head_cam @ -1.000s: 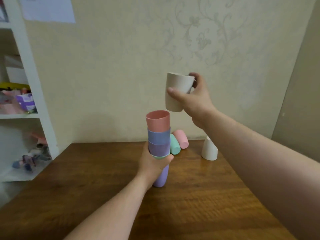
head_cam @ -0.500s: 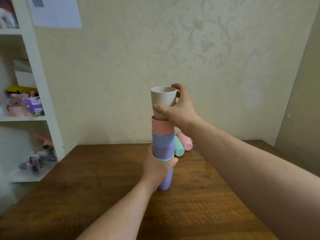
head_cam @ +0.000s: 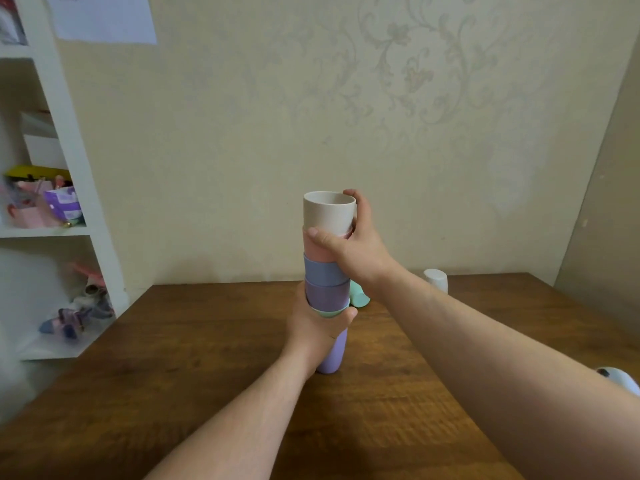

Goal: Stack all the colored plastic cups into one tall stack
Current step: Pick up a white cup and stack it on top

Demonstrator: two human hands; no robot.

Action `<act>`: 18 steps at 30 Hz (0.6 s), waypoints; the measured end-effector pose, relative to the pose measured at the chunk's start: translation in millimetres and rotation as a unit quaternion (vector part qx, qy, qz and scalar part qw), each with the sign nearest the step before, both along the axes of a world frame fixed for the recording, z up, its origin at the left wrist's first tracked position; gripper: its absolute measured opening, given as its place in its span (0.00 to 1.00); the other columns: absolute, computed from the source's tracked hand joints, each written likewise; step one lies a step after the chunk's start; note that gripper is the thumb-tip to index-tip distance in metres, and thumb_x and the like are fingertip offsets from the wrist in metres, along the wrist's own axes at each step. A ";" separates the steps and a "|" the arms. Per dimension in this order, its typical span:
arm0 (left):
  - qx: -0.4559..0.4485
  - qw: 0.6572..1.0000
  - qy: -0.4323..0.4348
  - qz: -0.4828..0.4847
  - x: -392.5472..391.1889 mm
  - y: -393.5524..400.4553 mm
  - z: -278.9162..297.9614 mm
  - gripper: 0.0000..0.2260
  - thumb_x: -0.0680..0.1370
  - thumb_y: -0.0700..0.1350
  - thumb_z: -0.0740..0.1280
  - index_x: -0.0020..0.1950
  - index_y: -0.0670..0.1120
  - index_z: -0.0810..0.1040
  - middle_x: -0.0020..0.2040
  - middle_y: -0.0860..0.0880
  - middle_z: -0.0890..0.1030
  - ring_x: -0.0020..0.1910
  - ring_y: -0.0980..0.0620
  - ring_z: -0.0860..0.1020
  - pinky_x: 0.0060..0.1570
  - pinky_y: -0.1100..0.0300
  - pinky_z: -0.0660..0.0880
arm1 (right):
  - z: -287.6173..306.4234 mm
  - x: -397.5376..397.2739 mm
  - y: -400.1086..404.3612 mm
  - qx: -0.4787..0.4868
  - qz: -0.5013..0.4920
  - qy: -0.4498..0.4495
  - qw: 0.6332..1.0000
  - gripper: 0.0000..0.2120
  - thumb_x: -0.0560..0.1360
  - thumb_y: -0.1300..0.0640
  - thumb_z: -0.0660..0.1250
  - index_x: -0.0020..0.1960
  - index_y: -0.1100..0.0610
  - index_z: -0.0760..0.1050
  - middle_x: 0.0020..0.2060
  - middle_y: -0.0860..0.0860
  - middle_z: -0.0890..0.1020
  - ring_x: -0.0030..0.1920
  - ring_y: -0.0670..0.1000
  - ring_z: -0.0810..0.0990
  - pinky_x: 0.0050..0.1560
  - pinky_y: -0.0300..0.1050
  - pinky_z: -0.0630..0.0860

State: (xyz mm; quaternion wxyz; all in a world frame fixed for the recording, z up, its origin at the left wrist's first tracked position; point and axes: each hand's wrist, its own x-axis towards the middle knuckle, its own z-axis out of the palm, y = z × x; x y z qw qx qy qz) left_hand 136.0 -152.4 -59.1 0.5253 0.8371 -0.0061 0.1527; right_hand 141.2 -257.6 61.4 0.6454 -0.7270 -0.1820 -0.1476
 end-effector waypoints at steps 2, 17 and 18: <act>-0.058 0.998 -0.014 0.002 -0.8 3.1 -3.6 0.35 0.71 0.54 0.83 0.74 0.55 0.72 0.57 0.62 0.80 0.56 0.58 0.82 0.55 0.60 0.76 | -3.5 1.3 -1.1 -0.010 -0.002 -0.008 1.000 0.46 0.70 0.43 0.80 0.78 0.37 0.56 0.67 0.45 0.79 0.65 0.47 0.81 0.68 0.54 0.79; -0.102 0.994 -0.025 0.008 47.9 -14.9 -4.7 0.33 0.67 0.49 0.86 0.66 0.58 0.73 0.54 0.63 0.80 0.50 0.60 0.81 0.45 0.70 0.73 | -79.1 77.7 -171.9 -0.794 -0.219 -0.021 0.567 0.49 0.76 0.57 0.71 0.82 0.37 0.42 0.83 0.55 0.47 0.80 0.70 0.52 0.76 0.76 0.58; -0.102 0.995 -0.025 0.004 51.3 -15.7 -5.4 0.33 0.67 0.48 0.86 0.65 0.58 0.72 0.53 0.64 0.79 0.49 0.64 0.80 0.44 0.73 0.71 | -82.4 84.6 -176.0 -0.816 -0.227 -0.011 0.532 0.50 0.76 0.58 0.72 0.83 0.37 0.41 0.84 0.56 0.43 0.81 0.71 0.48 0.76 0.79 0.56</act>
